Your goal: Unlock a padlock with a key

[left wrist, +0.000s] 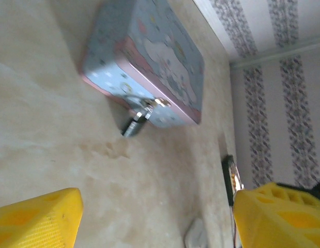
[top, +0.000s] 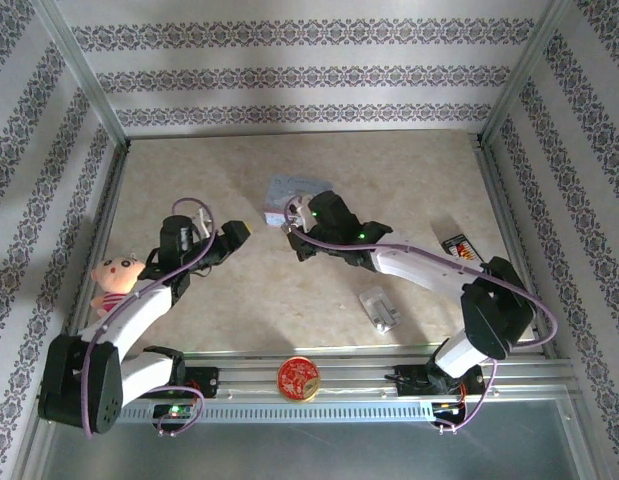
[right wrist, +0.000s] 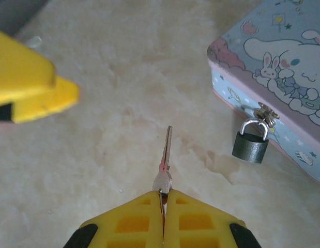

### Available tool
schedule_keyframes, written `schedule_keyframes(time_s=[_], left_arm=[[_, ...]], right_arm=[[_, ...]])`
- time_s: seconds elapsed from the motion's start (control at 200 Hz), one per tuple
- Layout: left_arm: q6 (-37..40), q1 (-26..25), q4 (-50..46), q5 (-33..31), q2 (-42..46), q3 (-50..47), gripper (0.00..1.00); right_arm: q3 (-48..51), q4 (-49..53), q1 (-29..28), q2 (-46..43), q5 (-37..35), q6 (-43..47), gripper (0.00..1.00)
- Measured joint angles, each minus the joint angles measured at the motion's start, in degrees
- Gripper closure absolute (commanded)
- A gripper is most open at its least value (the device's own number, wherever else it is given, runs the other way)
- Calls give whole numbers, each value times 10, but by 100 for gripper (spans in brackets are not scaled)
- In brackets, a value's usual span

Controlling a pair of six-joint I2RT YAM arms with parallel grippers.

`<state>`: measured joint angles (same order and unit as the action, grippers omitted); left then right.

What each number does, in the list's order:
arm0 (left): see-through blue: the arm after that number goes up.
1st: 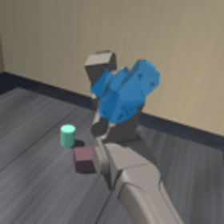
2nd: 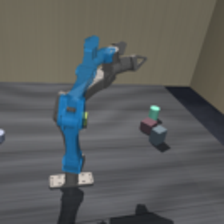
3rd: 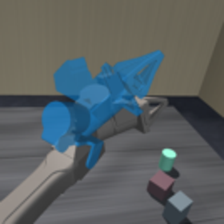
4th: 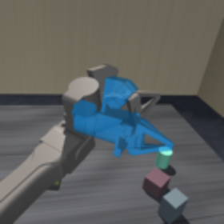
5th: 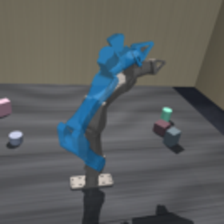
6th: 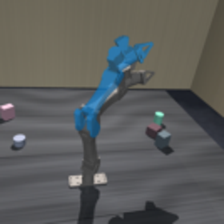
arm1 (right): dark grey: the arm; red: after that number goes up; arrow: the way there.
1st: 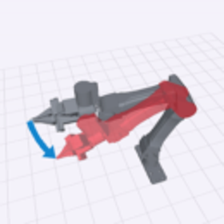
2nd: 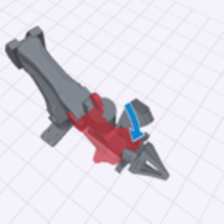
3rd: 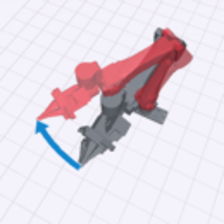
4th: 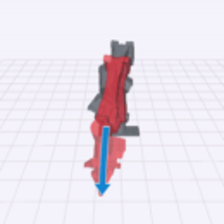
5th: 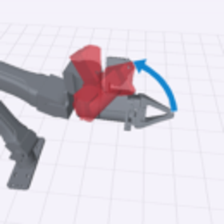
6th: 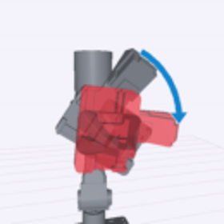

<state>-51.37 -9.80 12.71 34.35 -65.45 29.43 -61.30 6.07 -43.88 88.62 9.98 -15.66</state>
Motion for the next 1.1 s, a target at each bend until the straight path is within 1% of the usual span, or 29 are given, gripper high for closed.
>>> schedule_keyframes(time_s=[0.105,0.19,0.31,0.405,0.525,0.645,0.775,1.014,1.099], left_arm=[[-13,-30,44,19,-34,14,24],[-23,-48,80,30,-52,31,28],[-39,-55,134,38,-68,44,34],[-51,-56,163,45,-78,49,36],[-59,-59,179,47,-91,50,42],[-61,-64,188,53,-97,50,44],[-63,-65,196,58,-97,50,52],[-76,-67,223,62,-101,50,52],[-83,-67,236,64,-107,50,57]], right_arm=[[28,-50,10,-14,22,-26,100],[39,-79,10,-18,35,-43,100],[46,-112,10,-23,52,-63,100],[52,-133,10,-29,64,-75,100],[57,-155,12,-32,77,-90,100],[62,-169,18,-32,86,-102,100],[68,-179,22,-33,90,-113,100],[73,-195,25,-33,97,-124,100],[74,-198,25,-33,101,-128,100]])
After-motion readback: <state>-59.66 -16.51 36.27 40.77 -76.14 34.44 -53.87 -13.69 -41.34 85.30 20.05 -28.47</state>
